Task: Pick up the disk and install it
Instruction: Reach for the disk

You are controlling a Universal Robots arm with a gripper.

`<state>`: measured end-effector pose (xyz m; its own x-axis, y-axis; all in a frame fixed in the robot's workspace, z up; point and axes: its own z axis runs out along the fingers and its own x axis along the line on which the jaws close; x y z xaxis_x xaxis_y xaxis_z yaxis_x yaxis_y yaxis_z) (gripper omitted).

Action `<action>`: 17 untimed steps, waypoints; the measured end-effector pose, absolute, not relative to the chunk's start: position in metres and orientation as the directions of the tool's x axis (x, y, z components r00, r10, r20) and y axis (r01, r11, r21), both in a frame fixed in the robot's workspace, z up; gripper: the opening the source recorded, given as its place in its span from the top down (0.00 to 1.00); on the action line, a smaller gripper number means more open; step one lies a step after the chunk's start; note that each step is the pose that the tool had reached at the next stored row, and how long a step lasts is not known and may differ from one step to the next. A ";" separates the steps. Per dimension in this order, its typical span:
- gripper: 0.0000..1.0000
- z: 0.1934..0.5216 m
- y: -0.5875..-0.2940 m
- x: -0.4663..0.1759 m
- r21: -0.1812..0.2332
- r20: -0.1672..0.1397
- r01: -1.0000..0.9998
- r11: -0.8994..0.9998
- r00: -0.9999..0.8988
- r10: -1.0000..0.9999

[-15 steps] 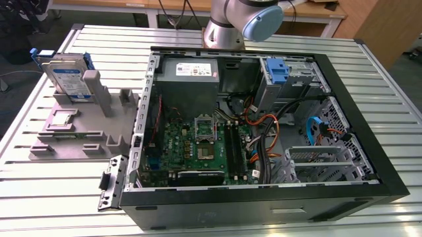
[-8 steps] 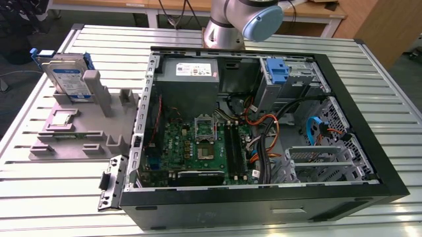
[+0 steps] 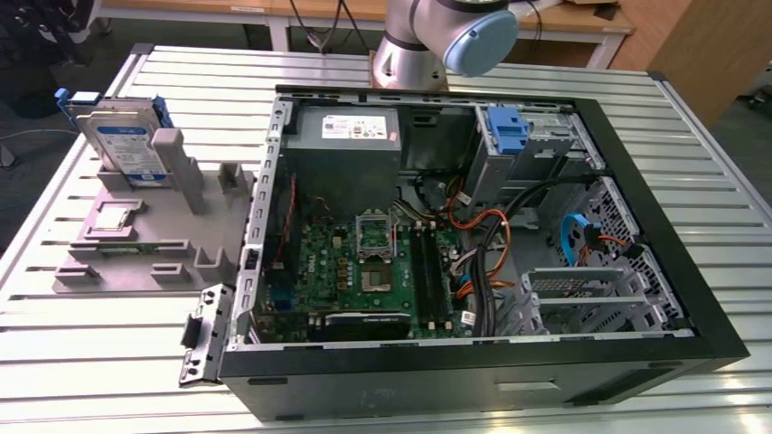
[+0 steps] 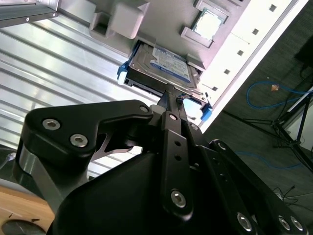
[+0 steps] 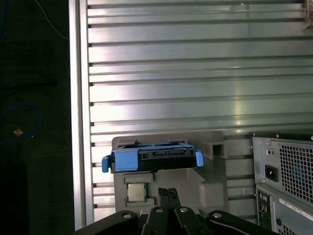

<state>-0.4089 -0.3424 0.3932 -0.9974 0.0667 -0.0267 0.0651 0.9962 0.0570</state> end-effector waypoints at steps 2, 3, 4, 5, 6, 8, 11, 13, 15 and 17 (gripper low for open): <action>0.89 0.390 -0.342 -0.409 0.057 -0.027 0.065 0.996 -0.997 0.067; 0.89 0.388 -0.342 -0.409 0.057 -0.027 0.065 0.996 -0.997 0.067; 0.89 0.387 -0.342 -0.409 0.057 -0.027 0.065 0.996 -0.997 0.067; 0.89 0.386 -0.342 -0.409 0.057 -0.027 0.065 0.996 -0.997 0.067; 0.89 0.385 -0.342 -0.409 0.057 -0.027 0.065 0.996 -0.997 0.067; 0.89 0.384 -0.341 -0.409 0.057 -0.027 0.065 0.996 -0.997 0.067; 0.89 0.381 -0.338 -0.409 0.057 -0.027 0.065 0.996 -0.997 0.067; 0.89 0.379 -0.336 -0.409 0.055 -0.027 0.065 0.996 -0.997 0.067; 0.89 0.376 -0.336 -0.409 0.054 -0.027 0.065 0.996 -0.997 0.067; 0.89 0.372 -0.335 -0.409 0.052 -0.027 0.065 0.997 -0.997 0.066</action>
